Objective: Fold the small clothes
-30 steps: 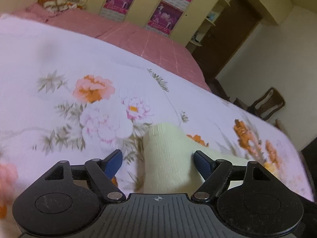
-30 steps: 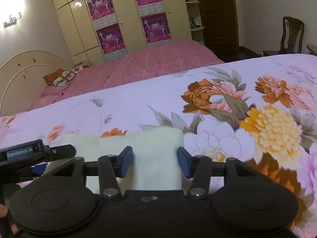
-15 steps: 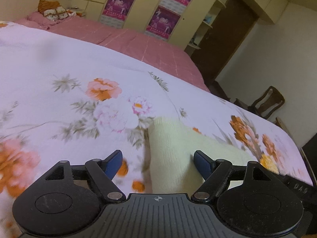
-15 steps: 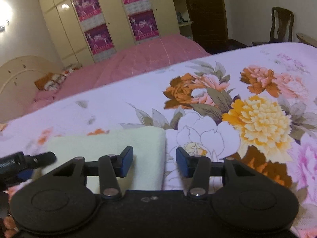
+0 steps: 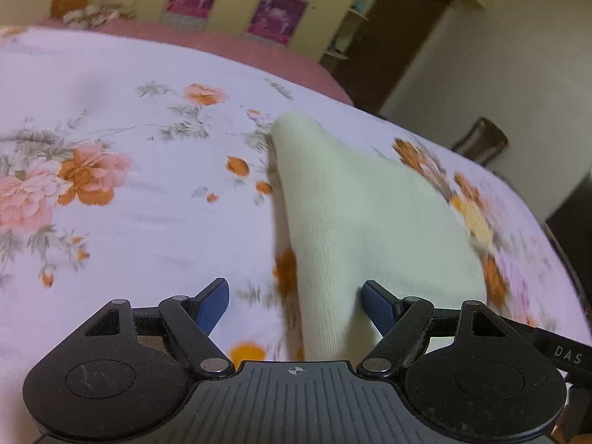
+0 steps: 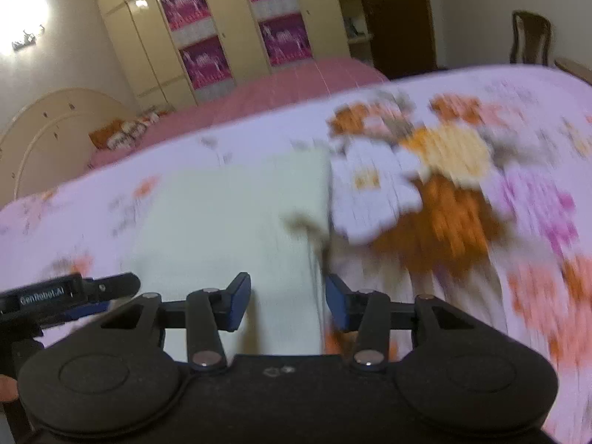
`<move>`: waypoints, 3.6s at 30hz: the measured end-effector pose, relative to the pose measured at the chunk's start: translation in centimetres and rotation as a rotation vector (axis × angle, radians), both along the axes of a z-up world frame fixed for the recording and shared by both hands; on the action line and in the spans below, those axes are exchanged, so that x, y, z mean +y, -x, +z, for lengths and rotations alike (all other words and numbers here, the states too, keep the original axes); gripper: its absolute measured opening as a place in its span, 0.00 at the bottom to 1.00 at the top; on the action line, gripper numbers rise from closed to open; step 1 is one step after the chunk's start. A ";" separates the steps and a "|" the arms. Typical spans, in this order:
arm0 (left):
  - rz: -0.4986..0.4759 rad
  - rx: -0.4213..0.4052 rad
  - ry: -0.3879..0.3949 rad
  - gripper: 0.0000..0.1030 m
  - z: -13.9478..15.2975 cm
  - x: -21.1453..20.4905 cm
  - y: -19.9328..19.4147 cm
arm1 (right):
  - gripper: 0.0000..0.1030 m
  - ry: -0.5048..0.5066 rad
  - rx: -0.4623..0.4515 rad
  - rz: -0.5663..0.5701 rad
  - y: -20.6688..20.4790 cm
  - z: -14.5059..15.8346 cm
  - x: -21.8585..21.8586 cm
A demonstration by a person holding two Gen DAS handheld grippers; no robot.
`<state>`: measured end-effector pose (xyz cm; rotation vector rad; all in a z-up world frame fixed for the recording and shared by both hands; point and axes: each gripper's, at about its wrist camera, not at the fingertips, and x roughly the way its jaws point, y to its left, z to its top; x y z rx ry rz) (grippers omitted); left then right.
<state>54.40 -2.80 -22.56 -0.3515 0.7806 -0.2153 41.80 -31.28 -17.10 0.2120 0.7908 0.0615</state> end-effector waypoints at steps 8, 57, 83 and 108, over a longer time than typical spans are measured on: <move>-0.061 -0.023 -0.065 0.76 0.1 -1.0 2.2 | 0.17 0.017 0.039 -0.037 4.2 -1.3 0.8; -0.026 0.052 0.101 0.74 0.2 -2.5 -5.1 | 0.69 -0.299 0.103 0.019 -7.2 -3.0 -3.9; 0.040 -0.069 0.208 0.34 6.3 5.5 -1.3 | 0.30 -0.402 -0.044 0.210 -7.0 3.2 3.5; 0.226 -0.072 0.136 0.34 1.4 34.5 3.4 | 0.30 -0.415 0.023 0.401 -9.1 -0.1 32.0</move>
